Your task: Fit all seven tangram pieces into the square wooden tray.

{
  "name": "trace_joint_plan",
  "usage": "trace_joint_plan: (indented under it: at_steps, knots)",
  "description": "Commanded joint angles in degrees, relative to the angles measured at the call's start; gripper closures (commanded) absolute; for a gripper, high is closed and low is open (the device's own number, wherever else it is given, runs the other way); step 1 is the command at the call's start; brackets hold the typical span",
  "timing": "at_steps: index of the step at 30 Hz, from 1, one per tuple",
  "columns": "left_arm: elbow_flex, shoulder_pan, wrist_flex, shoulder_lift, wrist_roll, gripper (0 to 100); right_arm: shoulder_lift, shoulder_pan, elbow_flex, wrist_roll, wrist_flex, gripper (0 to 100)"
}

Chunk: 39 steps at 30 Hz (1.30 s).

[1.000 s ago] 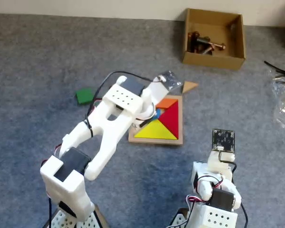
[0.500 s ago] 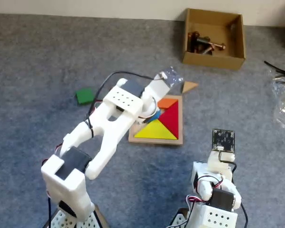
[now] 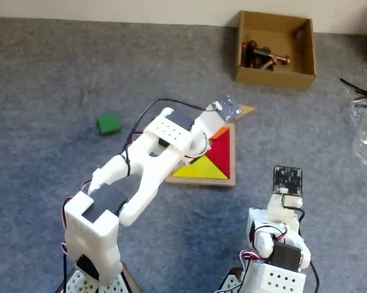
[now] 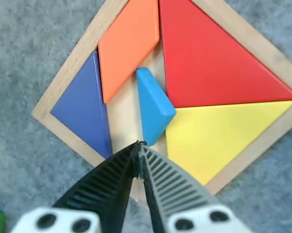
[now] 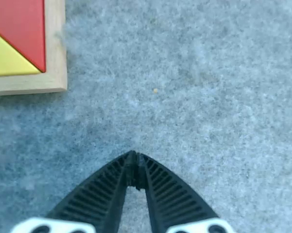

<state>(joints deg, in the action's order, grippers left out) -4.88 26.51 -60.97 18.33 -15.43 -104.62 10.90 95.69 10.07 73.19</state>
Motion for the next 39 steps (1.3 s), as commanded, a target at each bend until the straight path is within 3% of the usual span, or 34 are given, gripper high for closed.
trace_joint_plan:
  at_steps: [1, 25, 39]
  knots:
    - [2.68, 1.19, 0.88, -1.01, 0.35, 100, -0.57, 0.57, 6.29, -0.44, -1.71, 98.9]
    - [3.56, 1.19, 0.53, -1.27, 0.35, 100, -0.57, 0.57, 6.29, -0.44, -1.71, 98.9]
    - [-0.31, 0.75, -0.7, -8.57, 0.44, 100, -0.57, 0.57, 6.29, -0.44, -1.71, 98.9]
